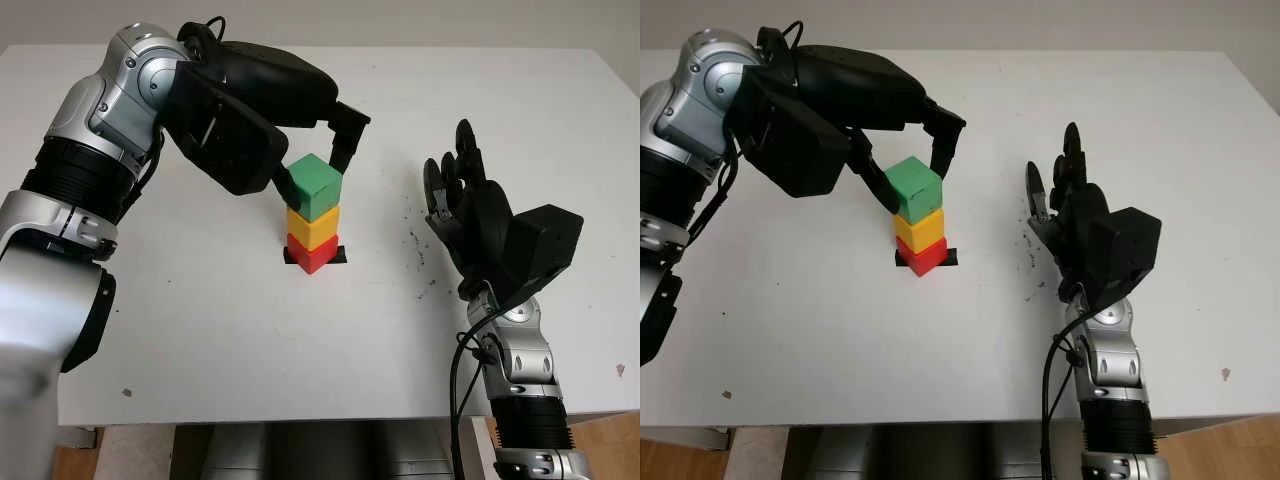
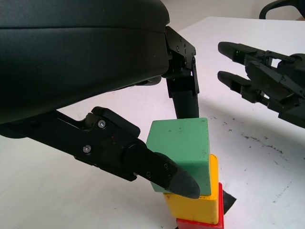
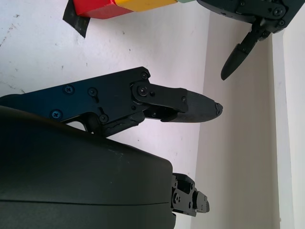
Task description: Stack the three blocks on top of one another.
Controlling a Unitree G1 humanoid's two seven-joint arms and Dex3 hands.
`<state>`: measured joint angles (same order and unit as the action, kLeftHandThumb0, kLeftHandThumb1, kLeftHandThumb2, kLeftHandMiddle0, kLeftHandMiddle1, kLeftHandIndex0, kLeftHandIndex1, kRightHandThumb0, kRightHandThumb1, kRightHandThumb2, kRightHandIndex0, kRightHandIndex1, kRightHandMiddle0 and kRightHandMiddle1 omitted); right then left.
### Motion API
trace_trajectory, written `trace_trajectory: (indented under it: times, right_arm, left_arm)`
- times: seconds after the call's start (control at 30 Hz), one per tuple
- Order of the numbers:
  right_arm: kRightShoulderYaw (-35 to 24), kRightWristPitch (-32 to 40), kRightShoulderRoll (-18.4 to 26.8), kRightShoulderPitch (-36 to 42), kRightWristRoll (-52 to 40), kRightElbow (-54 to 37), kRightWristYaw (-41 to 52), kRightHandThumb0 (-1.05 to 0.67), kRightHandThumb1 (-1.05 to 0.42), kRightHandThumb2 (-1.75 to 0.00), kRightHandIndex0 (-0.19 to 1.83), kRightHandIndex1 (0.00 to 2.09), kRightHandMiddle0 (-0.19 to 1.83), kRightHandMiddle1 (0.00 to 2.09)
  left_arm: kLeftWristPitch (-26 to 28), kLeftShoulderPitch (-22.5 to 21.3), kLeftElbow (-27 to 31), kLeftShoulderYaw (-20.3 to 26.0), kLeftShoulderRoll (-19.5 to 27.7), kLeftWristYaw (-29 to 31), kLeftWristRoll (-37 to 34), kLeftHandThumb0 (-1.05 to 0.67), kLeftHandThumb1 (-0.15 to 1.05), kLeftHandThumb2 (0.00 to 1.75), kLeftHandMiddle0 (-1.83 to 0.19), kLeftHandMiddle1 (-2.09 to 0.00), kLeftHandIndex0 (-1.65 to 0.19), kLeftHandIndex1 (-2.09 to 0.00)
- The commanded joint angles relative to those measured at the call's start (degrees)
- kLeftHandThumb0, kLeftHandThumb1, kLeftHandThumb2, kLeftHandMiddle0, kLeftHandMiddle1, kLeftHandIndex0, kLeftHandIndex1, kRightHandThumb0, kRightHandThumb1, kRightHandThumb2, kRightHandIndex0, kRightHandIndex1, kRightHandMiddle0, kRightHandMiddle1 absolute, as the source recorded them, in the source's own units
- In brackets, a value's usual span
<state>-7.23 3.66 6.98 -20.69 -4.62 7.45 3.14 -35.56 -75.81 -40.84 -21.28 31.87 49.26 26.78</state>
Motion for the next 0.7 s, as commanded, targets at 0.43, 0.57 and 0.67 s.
trace_trajectory:
  times: [0.43, 0.57, 0.67]
  right_arm:
    - [0.5, -0.5, 0.2, 0.7, 0.9, -0.4, 0.0, -0.6, -1.05, -0.56, -0.16, 0.05, -0.16, 0.05]
    - [0.5, -1.1, 0.1, 0.5, 1.0, 0.1, 0.0, -0.6, -1.05, -0.56, -0.15, 0.05, -0.15, 0.05]
    - [0.5, -1.0, 0.1, 0.5, 1.0, 0.2, 0.0, -0.59, -1.05, -0.57, -0.16, 0.05, -0.15, 0.05]
  left_arm:
    - [1.6, -1.0, 2.9, -0.6, 1.0, 1.3, 1.5, -0.5, 0.87, 0.05, 0.09, -0.05, -0.31, -0.41]
    - [2.4, -0.6, 3.7, -0.5, 1.2, 2.5, 0.8, -0.57, 0.85, 0.04, 0.09, -0.05, -0.29, -0.4]
    - [2.8, -0.3, 4.4, -0.4, 1.7, 3.8, -0.1, -0.6, 0.83, 0.04, 0.1, -0.05, -0.24, -0.38]
